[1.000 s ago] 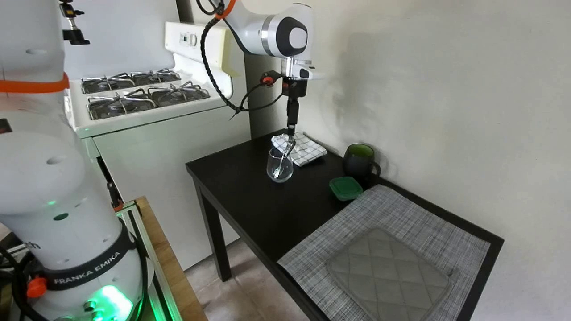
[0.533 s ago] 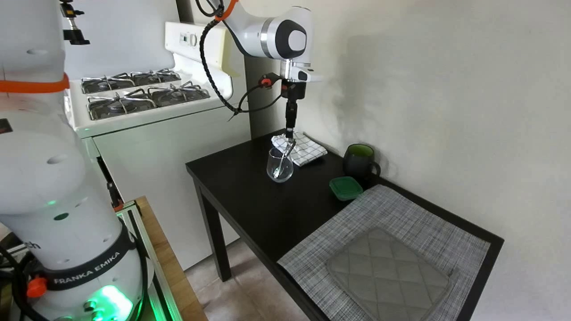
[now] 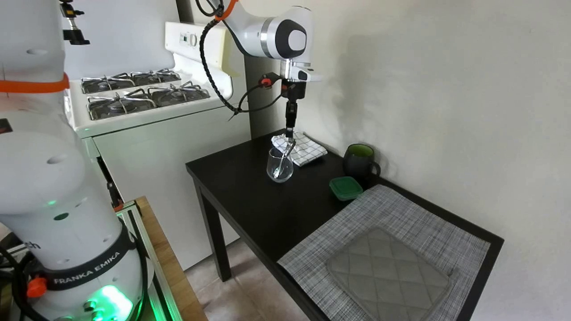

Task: Take the fork and spoon out of the glass cup

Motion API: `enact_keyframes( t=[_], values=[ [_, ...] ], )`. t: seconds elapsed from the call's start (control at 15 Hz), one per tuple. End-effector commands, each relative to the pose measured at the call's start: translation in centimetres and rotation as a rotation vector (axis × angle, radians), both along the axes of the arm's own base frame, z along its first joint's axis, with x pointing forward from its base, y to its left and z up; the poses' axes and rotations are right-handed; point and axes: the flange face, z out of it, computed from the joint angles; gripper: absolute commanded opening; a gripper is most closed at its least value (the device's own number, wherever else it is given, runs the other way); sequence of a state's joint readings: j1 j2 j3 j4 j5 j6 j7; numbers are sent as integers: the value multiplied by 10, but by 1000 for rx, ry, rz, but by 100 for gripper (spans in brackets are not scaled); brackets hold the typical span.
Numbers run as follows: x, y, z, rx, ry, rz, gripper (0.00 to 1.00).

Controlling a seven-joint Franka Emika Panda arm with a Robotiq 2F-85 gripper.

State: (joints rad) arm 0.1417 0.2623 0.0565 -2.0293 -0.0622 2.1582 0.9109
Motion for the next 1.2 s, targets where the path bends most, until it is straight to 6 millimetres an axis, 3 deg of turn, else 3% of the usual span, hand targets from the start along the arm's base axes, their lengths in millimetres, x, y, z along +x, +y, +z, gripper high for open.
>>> enact_keyframes(
  t=[0.0,0.27,0.4,0.47,0.53,0.67,1.0,1.13],
  values=[
    [-6,1,0,9,-23,-19,35],
    [-4,2,1,17,-60,-11,71],
    [-5,2,1,19,-75,0,77],
    [-6,2,0,17,-80,1,58],
    [-6,2,-1,18,-88,0,47],
    [-6,2,-3,17,-96,1,41],
    [-8,2,-6,17,-108,3,1],
    [-9,2,-6,18,-107,3,0]
  ],
)
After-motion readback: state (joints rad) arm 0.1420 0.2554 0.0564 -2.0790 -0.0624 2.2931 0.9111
